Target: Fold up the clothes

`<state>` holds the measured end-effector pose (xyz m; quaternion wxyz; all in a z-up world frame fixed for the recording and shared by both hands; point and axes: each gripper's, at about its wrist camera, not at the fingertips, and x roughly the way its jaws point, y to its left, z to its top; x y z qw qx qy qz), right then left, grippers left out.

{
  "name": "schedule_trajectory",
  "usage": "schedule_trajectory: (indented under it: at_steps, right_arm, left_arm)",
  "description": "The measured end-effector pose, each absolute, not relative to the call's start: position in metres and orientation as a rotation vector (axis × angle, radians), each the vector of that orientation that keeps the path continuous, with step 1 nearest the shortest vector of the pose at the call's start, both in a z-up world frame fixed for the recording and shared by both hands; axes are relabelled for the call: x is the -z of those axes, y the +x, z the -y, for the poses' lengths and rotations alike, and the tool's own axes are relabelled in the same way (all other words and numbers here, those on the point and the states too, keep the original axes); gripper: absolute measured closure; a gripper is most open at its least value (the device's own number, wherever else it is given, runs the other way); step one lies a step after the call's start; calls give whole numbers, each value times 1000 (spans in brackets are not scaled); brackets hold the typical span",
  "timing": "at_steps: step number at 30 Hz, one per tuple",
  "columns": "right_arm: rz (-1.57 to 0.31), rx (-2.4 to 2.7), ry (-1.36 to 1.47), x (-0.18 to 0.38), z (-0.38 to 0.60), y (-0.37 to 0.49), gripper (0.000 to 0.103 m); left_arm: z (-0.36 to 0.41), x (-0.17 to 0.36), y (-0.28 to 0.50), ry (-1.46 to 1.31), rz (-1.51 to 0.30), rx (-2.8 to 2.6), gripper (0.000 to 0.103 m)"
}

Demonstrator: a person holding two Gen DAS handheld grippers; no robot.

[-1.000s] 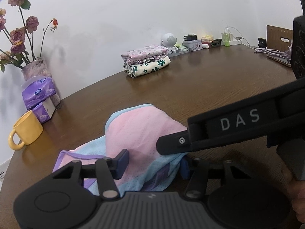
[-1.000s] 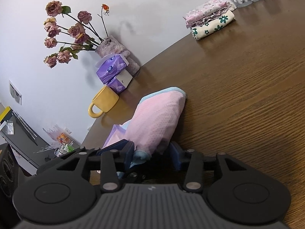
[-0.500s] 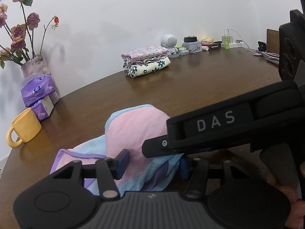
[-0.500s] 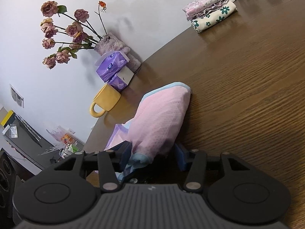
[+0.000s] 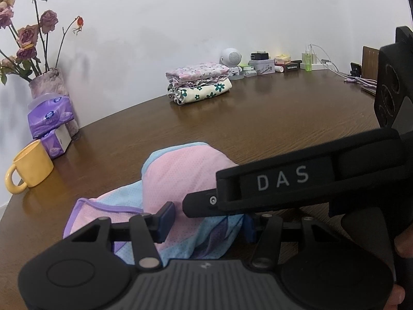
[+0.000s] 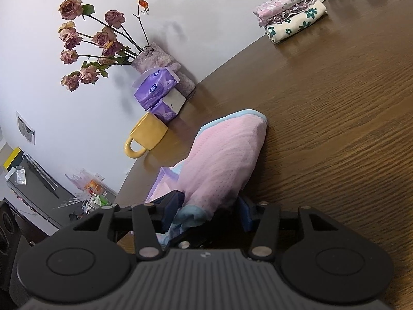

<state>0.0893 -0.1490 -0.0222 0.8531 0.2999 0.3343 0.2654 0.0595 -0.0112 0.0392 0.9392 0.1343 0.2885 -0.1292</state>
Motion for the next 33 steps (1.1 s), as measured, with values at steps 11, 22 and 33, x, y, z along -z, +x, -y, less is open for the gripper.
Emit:
schedule_trajectory:
  at_steps: [11, 22, 33]
  right_arm:
    - [-698, -568, 627, 24, 148, 91, 54]
    - [-697, -563, 635, 24, 146, 93, 54]
    - [-708, -549, 686, 29, 151, 96, 68]
  left_arm:
    - [9, -39, 61, 259, -591, 271, 51]
    - [7, -39, 60, 244, -587, 279, 51]
    - [9, -38, 59, 255, -585, 276, 52]
